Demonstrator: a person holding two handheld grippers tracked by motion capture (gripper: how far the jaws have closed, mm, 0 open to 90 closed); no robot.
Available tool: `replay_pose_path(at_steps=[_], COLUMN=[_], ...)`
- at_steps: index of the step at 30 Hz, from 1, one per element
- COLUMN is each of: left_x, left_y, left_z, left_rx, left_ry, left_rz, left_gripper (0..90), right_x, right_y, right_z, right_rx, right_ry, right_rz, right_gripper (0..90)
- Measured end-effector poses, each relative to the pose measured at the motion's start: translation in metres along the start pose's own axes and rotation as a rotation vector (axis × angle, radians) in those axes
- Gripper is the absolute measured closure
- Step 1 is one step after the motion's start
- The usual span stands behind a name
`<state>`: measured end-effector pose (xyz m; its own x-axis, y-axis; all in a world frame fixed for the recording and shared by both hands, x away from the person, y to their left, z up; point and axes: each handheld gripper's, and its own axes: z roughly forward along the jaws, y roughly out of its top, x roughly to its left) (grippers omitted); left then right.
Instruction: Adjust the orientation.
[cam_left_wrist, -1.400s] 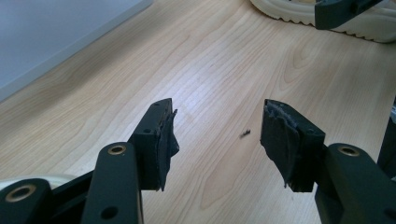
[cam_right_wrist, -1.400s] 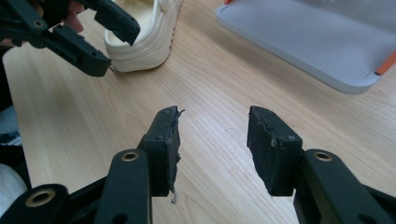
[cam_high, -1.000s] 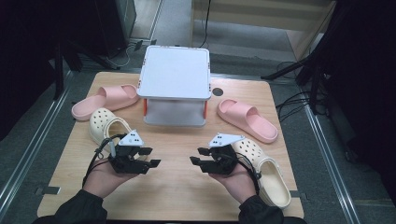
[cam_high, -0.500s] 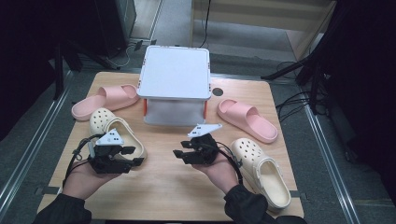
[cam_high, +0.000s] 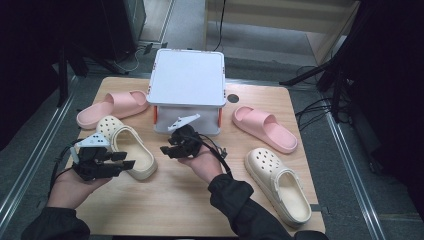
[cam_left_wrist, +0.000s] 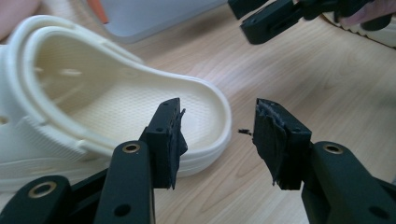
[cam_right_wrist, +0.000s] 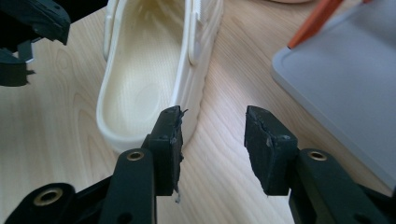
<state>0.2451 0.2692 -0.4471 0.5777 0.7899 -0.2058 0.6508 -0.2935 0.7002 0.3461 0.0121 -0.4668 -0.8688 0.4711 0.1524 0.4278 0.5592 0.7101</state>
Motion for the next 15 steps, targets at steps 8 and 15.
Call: replay_pose_path(at_steps=[8,15], left_x=[0.012,0.019], left_y=[-0.004,-0.006], left_z=[-0.006,-0.01], left_rx=[-0.006,-0.012], left_ry=[0.026,0.054], left_rz=[-0.022,-0.032], left_gripper=[51.4,50.8], right_x=[0.008,0.016], right_y=[0.026,0.041], right_z=[0.043,0.069], right_rx=[0.006,0.027], right_ry=[-0.011,-0.007], right_rz=[-0.038,-0.06], right_gripper=[56.1,54.0])
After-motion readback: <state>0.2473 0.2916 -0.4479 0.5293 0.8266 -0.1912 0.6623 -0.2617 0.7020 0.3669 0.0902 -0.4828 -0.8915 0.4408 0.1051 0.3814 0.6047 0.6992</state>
